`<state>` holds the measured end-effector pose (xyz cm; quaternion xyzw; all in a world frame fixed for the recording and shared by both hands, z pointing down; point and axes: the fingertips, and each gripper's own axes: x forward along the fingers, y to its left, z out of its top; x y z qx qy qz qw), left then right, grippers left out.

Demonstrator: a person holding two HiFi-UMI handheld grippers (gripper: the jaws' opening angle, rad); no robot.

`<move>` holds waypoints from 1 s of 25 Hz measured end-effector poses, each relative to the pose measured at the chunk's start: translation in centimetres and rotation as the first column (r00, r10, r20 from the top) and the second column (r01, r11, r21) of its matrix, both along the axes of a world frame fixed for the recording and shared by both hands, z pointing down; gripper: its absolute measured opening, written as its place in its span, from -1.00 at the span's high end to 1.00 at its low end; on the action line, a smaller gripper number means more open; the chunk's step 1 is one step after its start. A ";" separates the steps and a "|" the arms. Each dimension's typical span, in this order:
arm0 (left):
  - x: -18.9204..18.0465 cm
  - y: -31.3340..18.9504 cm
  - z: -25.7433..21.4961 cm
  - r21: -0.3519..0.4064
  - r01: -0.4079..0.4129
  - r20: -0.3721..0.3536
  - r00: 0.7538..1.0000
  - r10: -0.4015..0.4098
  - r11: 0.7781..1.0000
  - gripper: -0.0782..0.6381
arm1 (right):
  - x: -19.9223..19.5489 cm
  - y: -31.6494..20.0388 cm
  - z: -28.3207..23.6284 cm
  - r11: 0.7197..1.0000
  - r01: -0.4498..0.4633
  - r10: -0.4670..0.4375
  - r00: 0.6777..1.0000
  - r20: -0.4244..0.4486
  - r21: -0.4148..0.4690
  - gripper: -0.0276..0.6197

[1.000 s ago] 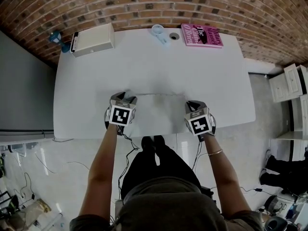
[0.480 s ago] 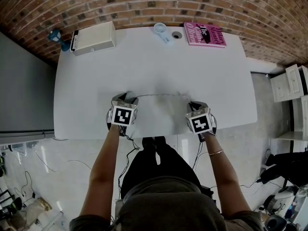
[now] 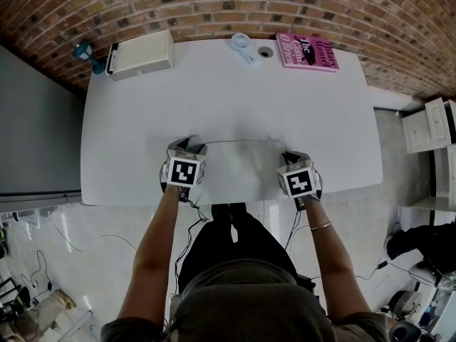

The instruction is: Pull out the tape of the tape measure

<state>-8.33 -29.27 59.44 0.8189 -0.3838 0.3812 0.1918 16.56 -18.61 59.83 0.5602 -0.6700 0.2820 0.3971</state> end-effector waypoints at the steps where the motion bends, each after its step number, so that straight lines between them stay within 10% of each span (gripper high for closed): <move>1: -0.1 0.1 0.1 -0.006 0.003 0.002 1.000 -0.003 1.000 0.14 | 0.0 0.0 0.1 1.000 -0.002 0.002 1.000 0.004 -0.004 0.82; 25: -0.4 0.6 0.0 -0.012 0.053 -0.028 0.998 -0.053 0.999 0.07 | 0.8 0.2 -1.8 0.991 -0.100 0.094 0.994 0.063 0.090 0.61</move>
